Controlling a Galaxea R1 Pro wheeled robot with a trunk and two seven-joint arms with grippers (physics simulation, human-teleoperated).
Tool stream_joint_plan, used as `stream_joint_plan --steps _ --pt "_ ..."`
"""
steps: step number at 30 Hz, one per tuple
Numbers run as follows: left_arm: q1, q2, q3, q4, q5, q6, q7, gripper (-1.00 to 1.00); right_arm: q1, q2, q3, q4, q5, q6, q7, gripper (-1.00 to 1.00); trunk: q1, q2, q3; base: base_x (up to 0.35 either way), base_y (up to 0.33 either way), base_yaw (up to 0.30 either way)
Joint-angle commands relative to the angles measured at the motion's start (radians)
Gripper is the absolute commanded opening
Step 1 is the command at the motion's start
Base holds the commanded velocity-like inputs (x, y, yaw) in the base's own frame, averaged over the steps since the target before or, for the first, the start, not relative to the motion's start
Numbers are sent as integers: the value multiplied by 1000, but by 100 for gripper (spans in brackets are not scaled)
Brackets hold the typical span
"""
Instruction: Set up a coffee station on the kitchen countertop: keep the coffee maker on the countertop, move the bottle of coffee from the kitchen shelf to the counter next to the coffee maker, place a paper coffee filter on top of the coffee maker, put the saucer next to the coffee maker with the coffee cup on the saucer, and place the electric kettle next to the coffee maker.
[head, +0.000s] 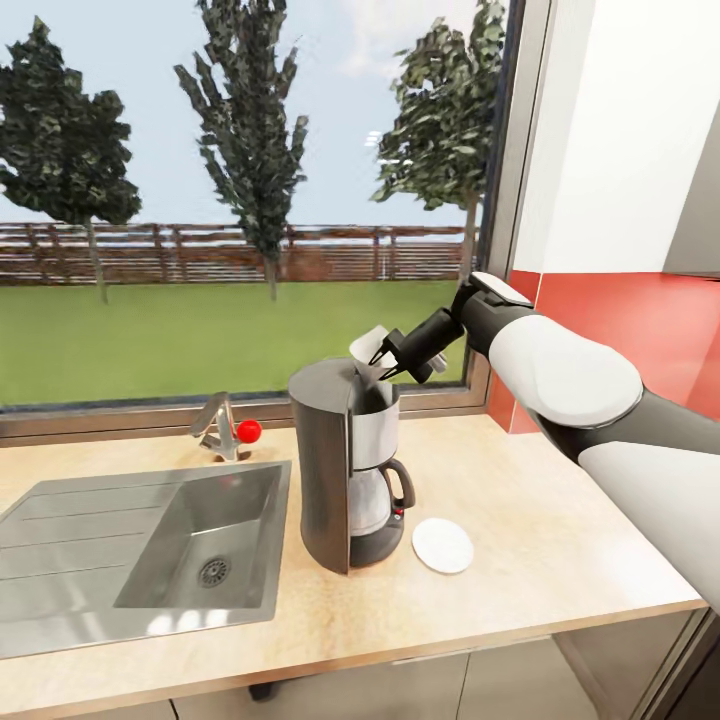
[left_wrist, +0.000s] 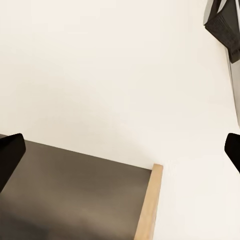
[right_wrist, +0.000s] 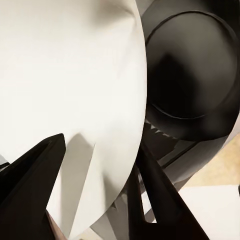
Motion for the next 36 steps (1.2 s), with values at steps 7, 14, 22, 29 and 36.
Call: stream_joint_plan --steps 7,14,22,29,36 --pt "0 -1 5 2 2 -6 1 100 1 1 3 -3 -11 5 -10 100 0 0 0 0 0 0" --pt "0 0 5 2 2 -6 1 100 1 1 3 -3 -12 5 -10 100 0 0 0 0 0 0" --pt "0 -1 5 2 2 -6 1 100 1 1 3 -3 -11 5 -10 100 0 0 0 0 0 0" --pt "0 0 5 2 2 -6 1 100 1 1 3 -3 -11 5 -10 100 0 0 0 0 0 0" --pt "0 -1 4 2 2 -7 1 100 0 1 3 -3 -11 6 -10 100 0 0 0 0 -22 0"
